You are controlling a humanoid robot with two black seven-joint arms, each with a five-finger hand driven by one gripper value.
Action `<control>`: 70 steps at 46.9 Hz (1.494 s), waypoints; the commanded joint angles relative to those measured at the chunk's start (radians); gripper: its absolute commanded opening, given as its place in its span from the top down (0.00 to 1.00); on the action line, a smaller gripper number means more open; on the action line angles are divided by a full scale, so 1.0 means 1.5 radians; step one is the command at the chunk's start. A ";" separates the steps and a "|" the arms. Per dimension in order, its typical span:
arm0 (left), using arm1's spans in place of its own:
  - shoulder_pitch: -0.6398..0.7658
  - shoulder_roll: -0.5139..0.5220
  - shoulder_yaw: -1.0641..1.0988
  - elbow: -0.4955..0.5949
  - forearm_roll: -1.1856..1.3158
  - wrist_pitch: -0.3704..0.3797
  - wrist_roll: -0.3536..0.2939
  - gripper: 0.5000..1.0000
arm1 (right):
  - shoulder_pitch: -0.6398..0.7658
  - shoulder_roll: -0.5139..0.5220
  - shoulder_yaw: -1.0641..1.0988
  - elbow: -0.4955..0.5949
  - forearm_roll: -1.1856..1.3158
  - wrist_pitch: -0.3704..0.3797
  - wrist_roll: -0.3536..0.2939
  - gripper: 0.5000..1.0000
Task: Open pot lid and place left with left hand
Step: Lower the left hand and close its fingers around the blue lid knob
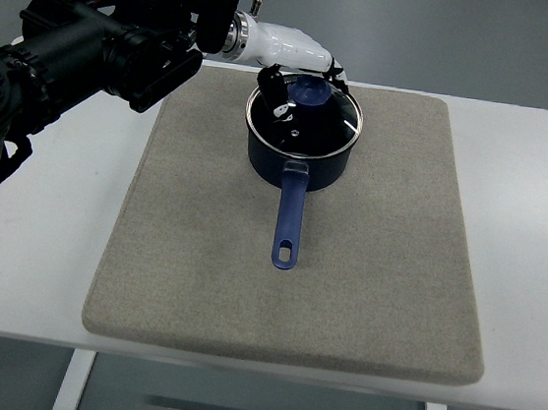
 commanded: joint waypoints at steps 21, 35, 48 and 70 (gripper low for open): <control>-0.011 0.001 0.013 0.002 -0.005 -0.001 0.000 0.39 | 0.000 0.000 0.000 0.000 0.000 0.000 0.000 0.17; -0.010 0.003 0.014 0.003 -0.004 -0.003 0.000 0.39 | 0.000 0.000 0.000 0.000 0.000 0.000 0.000 0.17; -0.006 0.003 0.014 0.012 -0.003 -0.003 0.000 0.60 | 0.000 0.000 0.000 0.000 0.000 0.000 0.000 0.17; -0.012 0.003 0.012 0.013 -0.007 -0.002 0.000 1.00 | 0.001 0.000 0.000 0.000 -0.001 -0.001 0.000 0.17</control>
